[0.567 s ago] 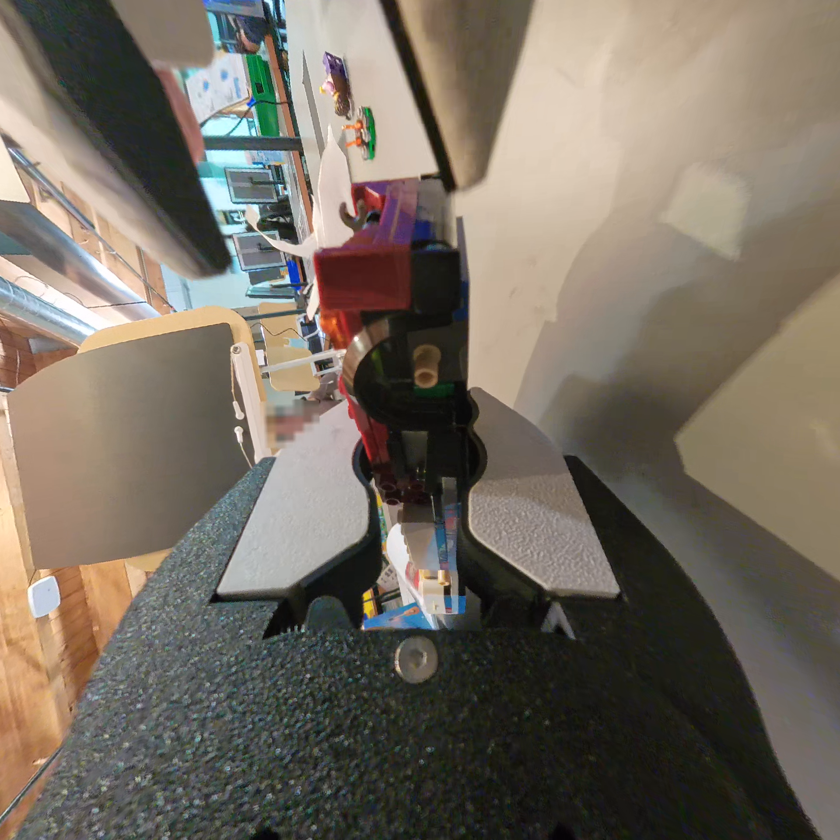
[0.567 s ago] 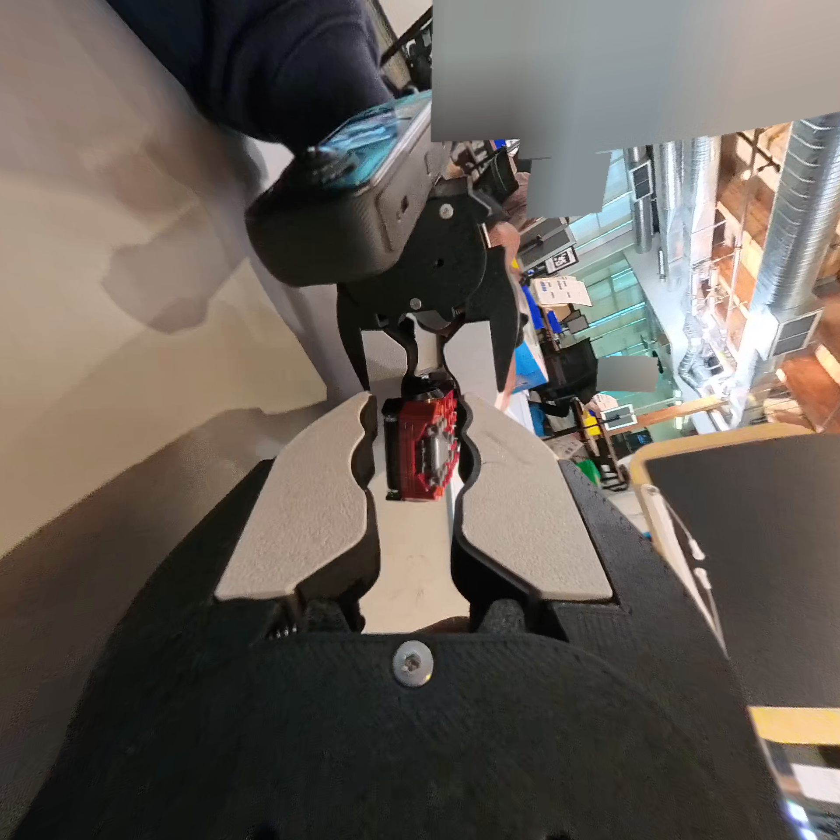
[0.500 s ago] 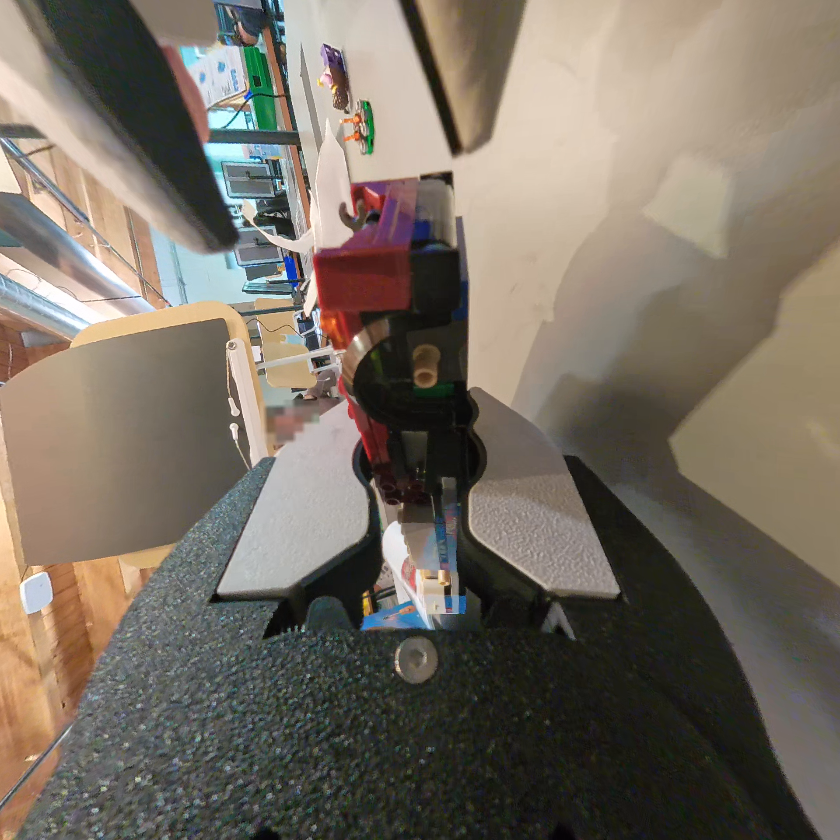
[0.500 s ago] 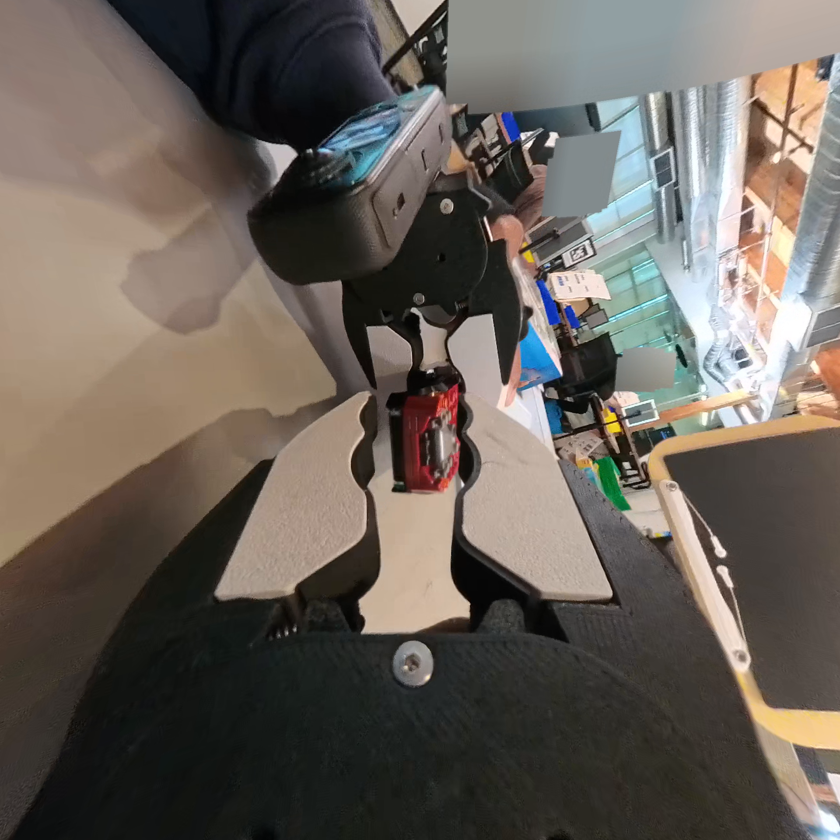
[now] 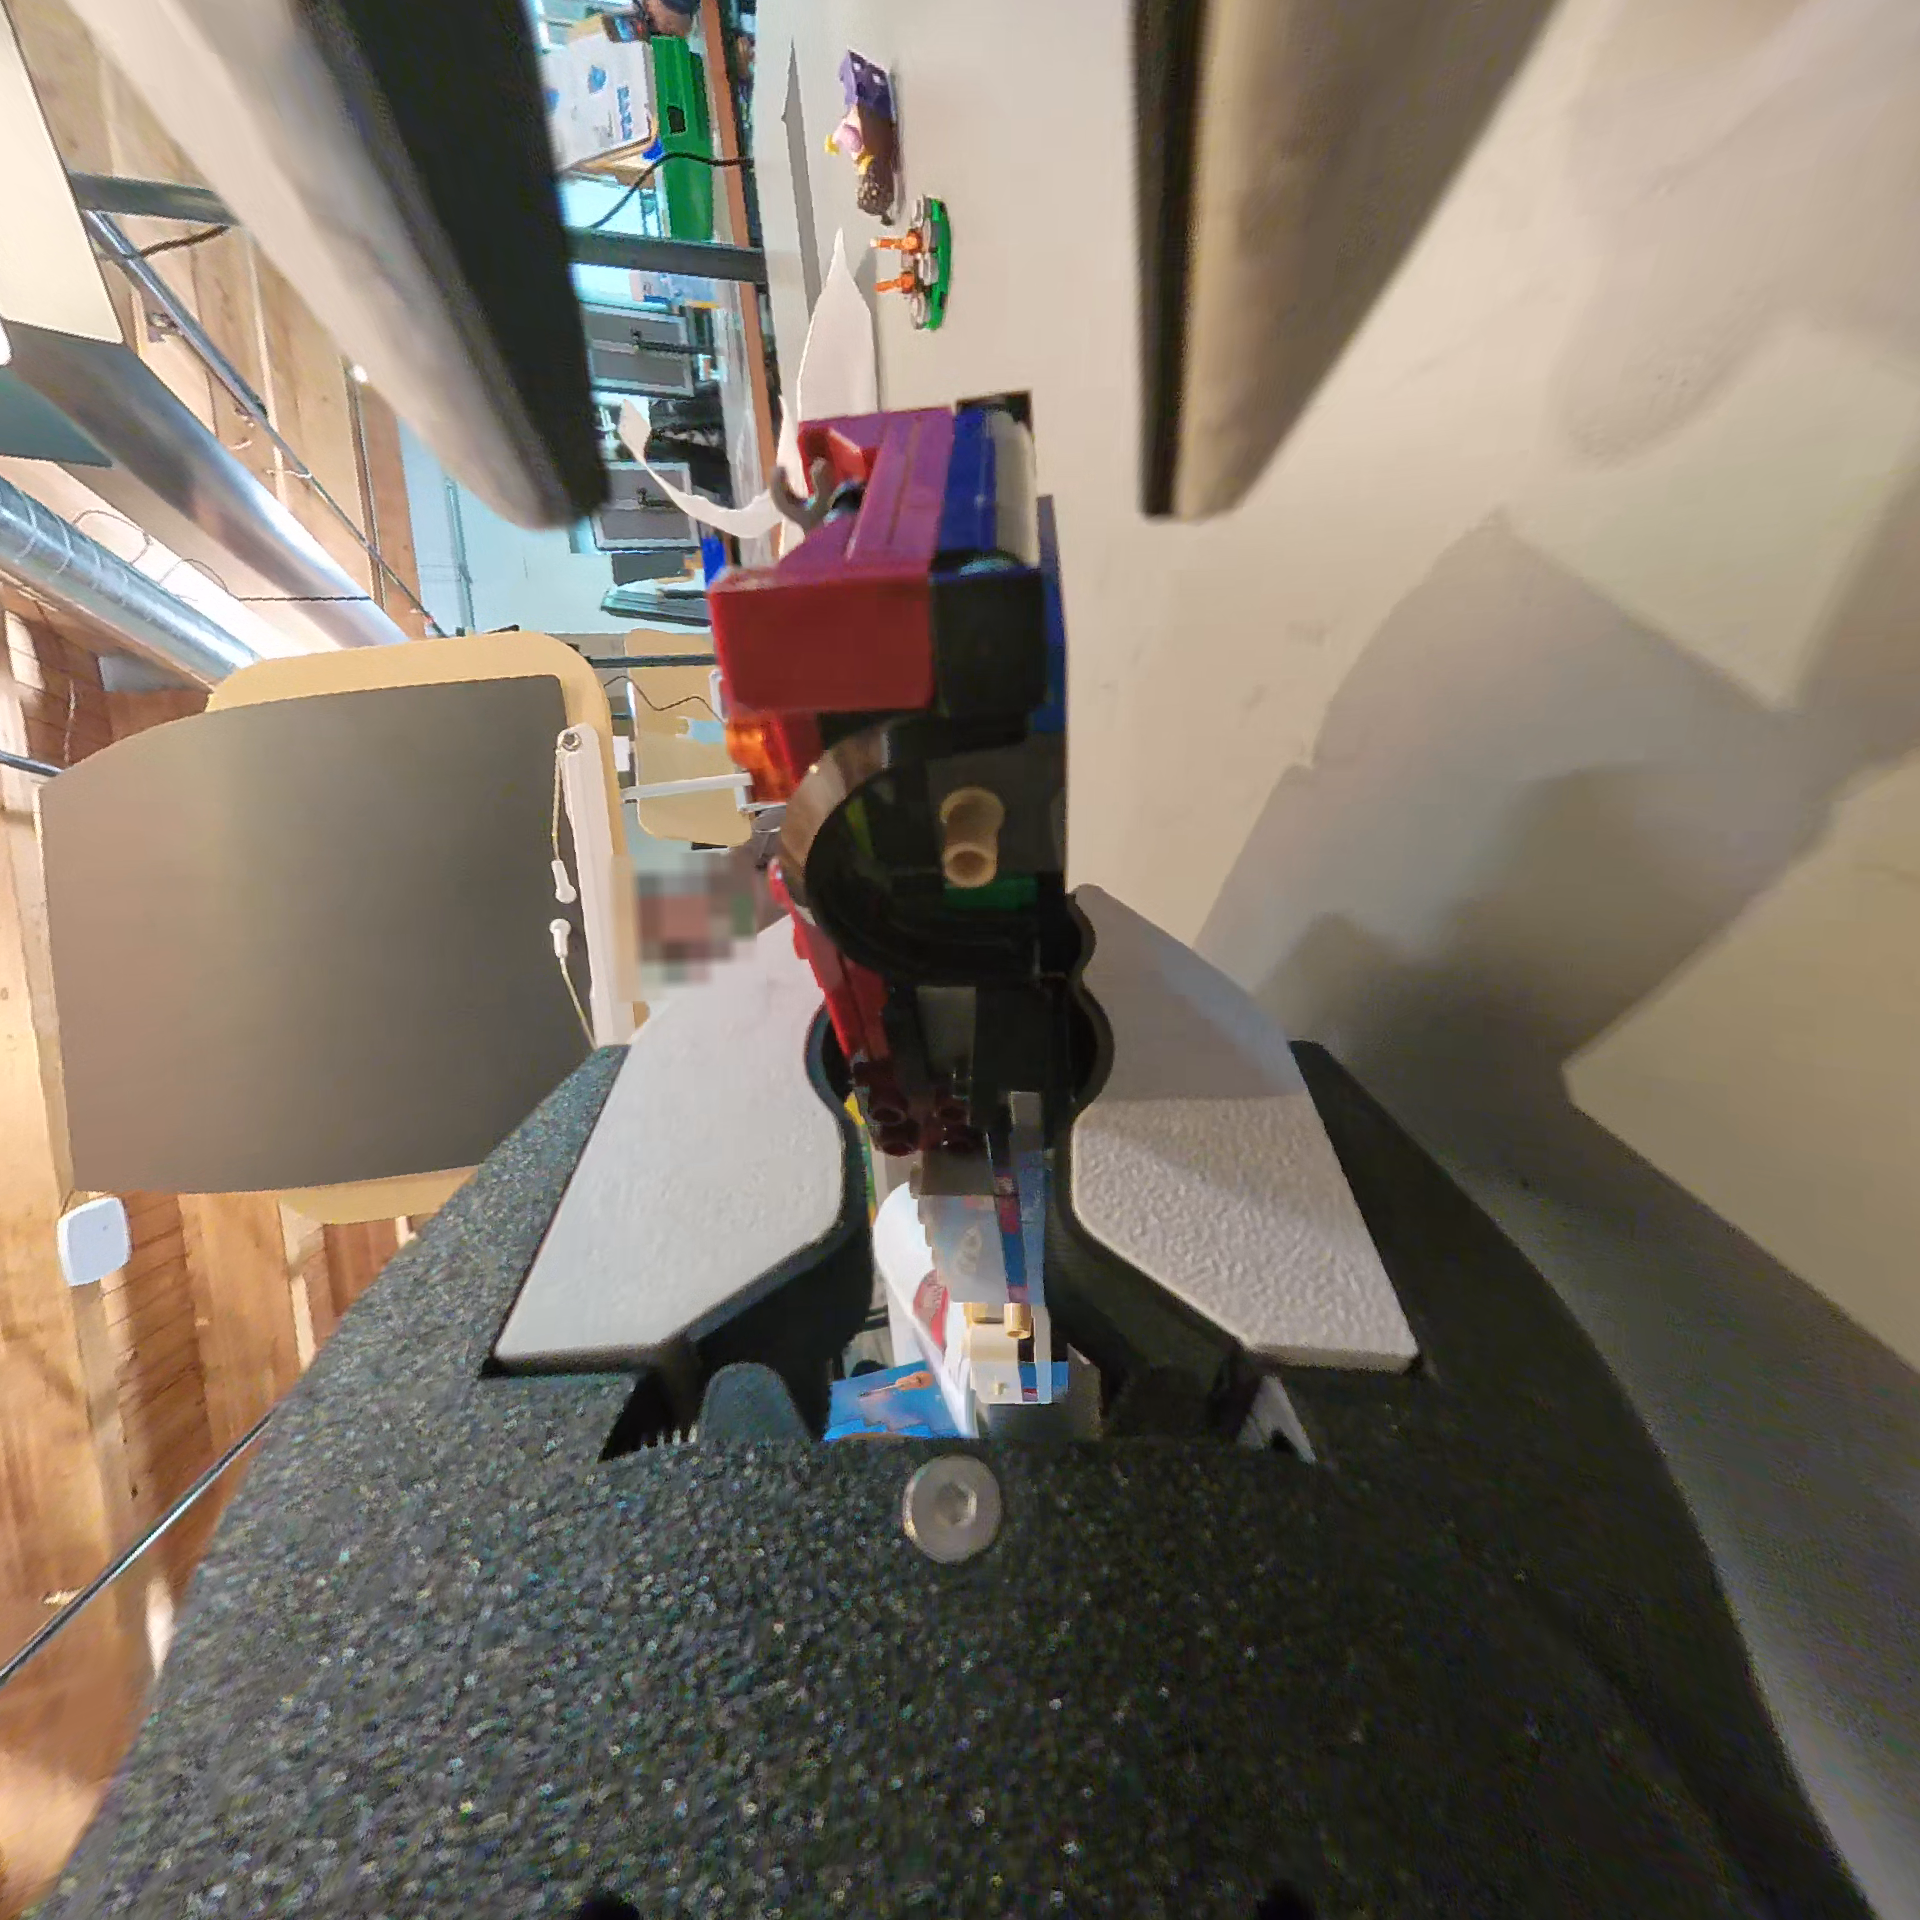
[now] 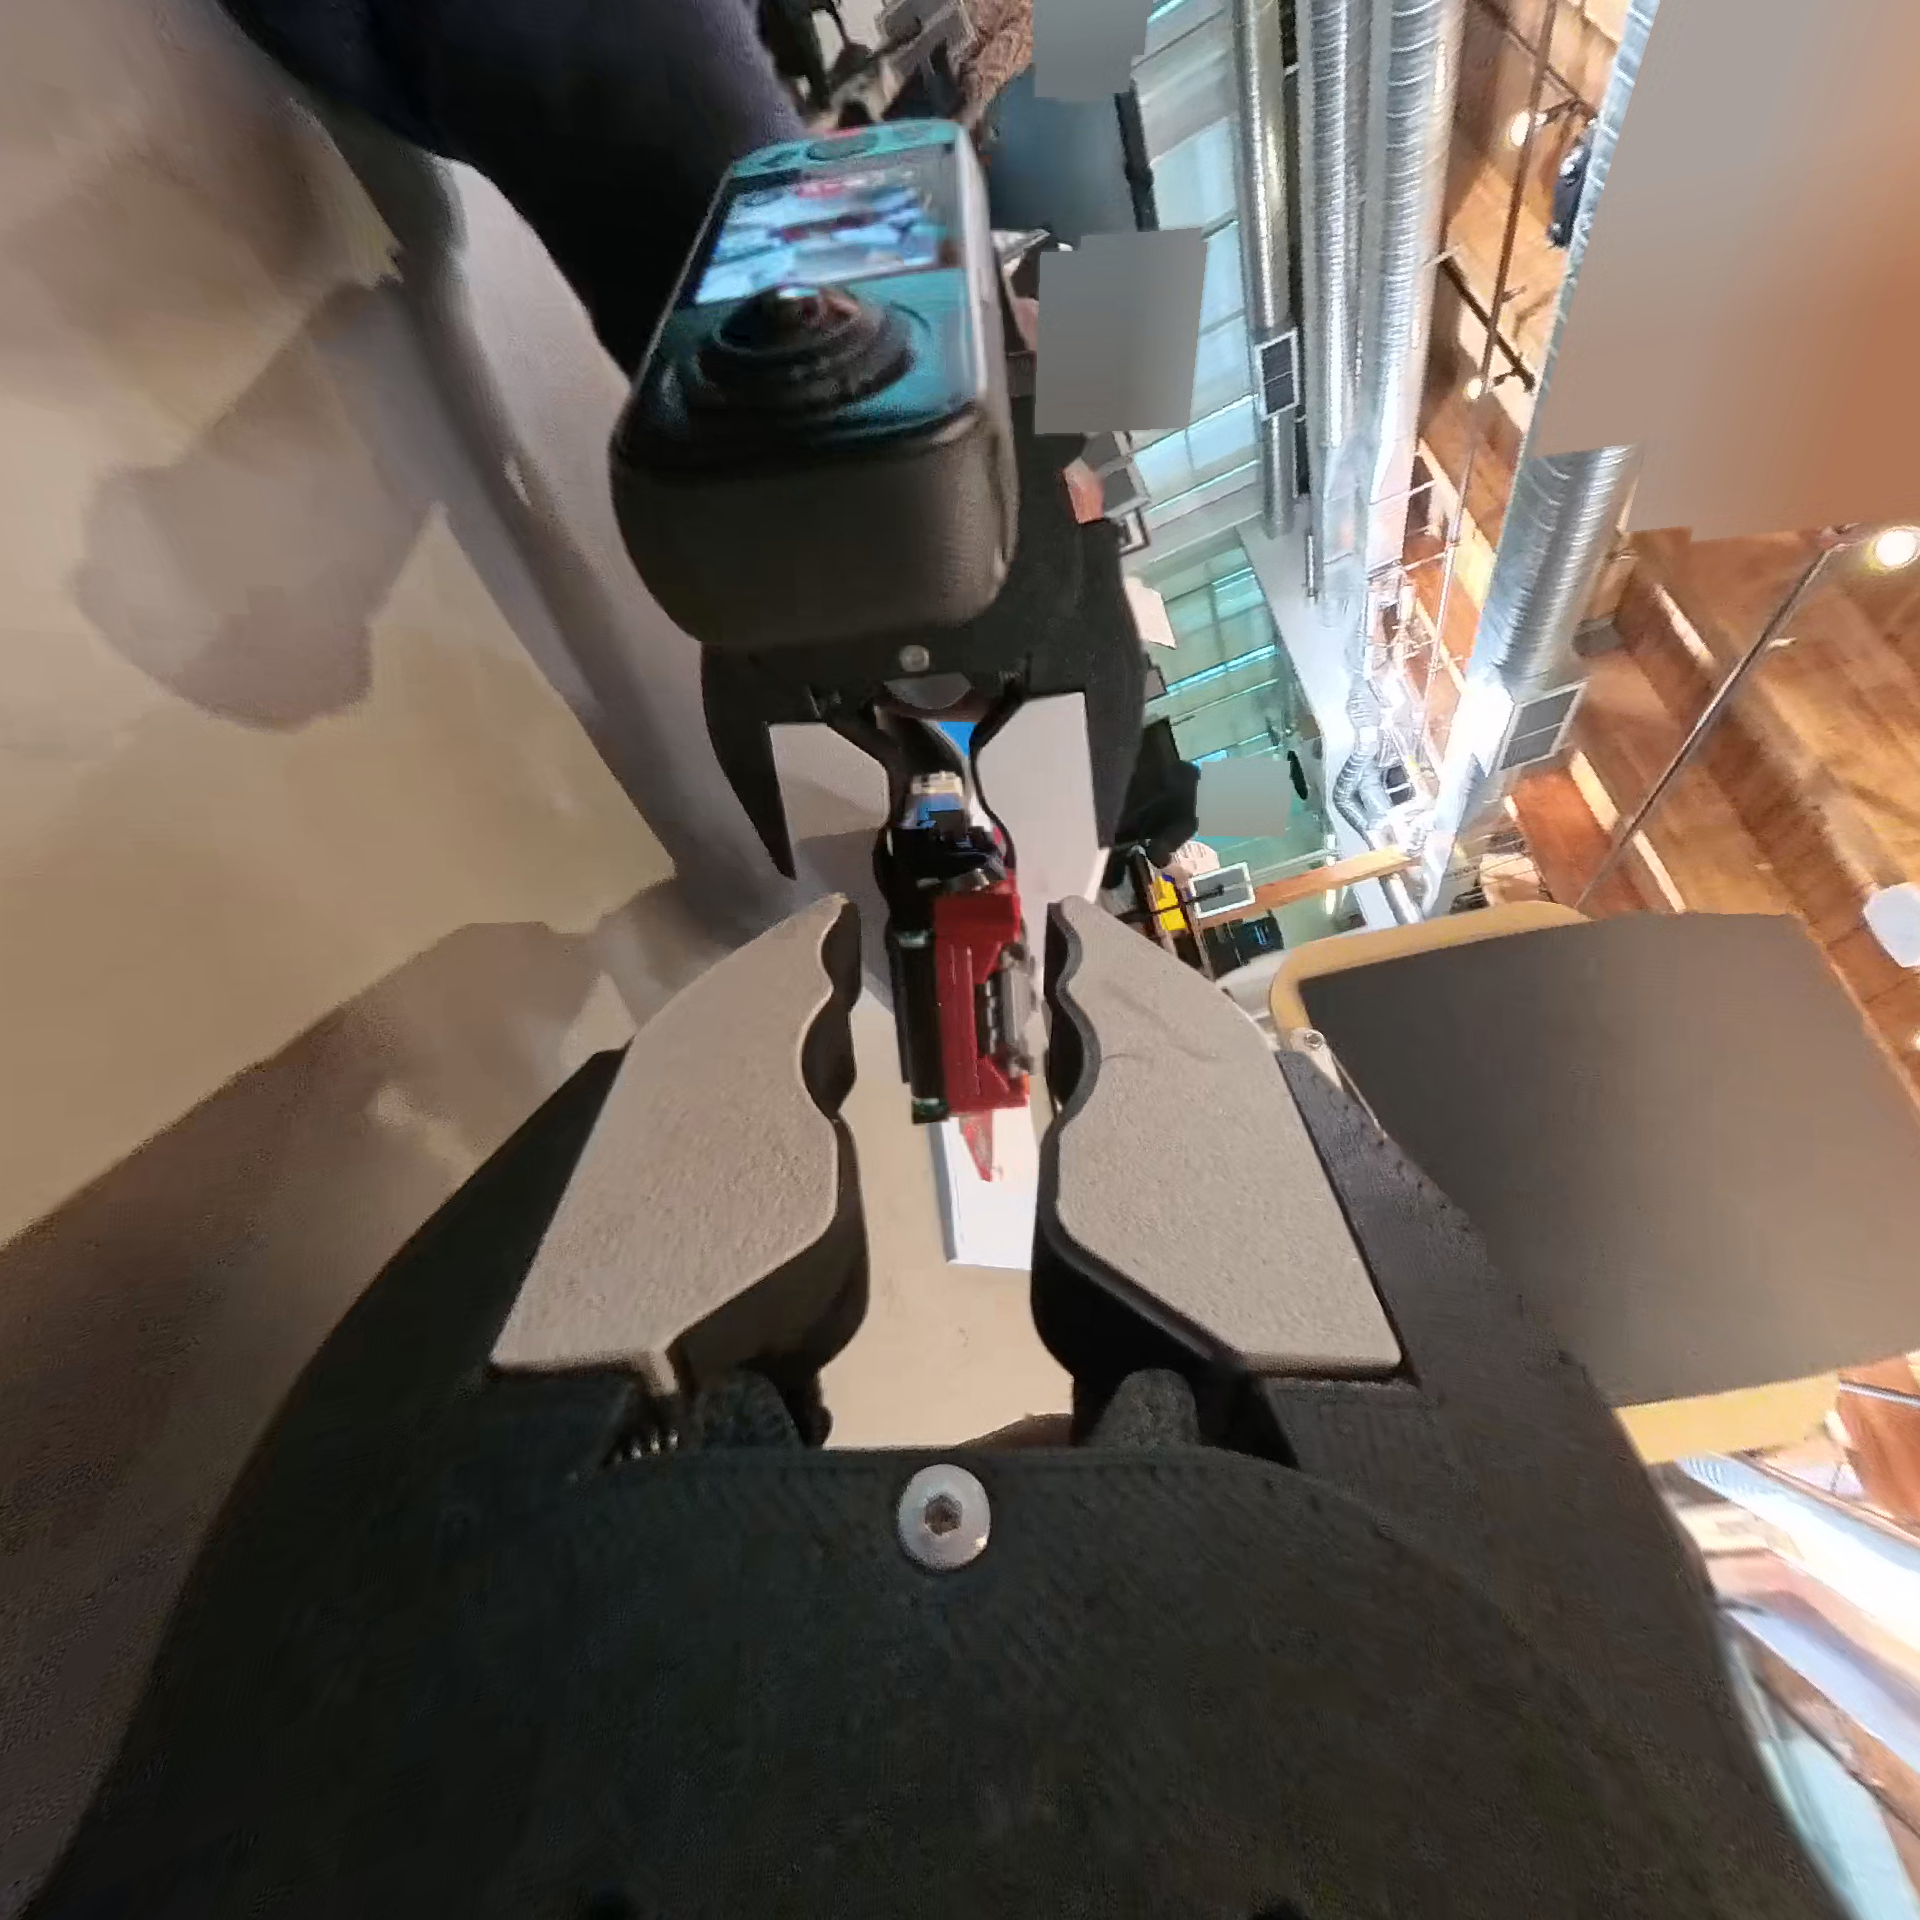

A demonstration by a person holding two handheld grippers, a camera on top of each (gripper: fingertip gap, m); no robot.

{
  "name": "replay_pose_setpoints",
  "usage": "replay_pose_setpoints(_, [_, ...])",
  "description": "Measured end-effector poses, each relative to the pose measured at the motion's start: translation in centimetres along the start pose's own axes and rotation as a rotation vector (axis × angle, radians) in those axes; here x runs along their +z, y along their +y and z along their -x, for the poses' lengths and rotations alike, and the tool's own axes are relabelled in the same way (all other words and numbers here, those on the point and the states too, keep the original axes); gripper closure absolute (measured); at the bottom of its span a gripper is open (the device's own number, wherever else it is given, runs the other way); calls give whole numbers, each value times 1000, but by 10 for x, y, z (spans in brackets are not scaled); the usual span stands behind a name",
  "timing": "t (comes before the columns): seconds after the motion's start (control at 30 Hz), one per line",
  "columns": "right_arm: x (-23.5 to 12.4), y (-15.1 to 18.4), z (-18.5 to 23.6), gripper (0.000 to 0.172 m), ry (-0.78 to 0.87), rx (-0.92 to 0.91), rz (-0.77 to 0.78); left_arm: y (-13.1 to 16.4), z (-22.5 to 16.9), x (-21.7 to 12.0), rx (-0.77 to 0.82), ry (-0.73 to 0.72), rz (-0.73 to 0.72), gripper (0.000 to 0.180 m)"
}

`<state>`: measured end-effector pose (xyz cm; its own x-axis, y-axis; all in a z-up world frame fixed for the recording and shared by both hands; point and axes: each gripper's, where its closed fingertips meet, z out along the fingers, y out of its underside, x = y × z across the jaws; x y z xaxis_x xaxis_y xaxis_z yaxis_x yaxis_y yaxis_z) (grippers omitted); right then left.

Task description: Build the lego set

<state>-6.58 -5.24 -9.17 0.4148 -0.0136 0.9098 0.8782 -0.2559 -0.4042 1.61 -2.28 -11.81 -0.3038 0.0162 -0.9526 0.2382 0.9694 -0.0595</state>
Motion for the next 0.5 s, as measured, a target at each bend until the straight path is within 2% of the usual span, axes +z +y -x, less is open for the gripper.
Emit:
replay_pose_setpoints(0.07, [1,1,0,138,-5,36,12,2,-2,0,18,-9,13,145])
replay_pose_setpoints(0.2, [-1,16,-1,134,-86,232,67,3,-11,1,95,6,28,144])
replay_pose_setpoints(0.3, [-9,28,5,134,-128,221,109,3,-23,-2,269,35,35,144])
replay_pose_setpoints(0.5, [-17,52,26,136,-252,205,213,0,-40,-9,318,175,65,141])
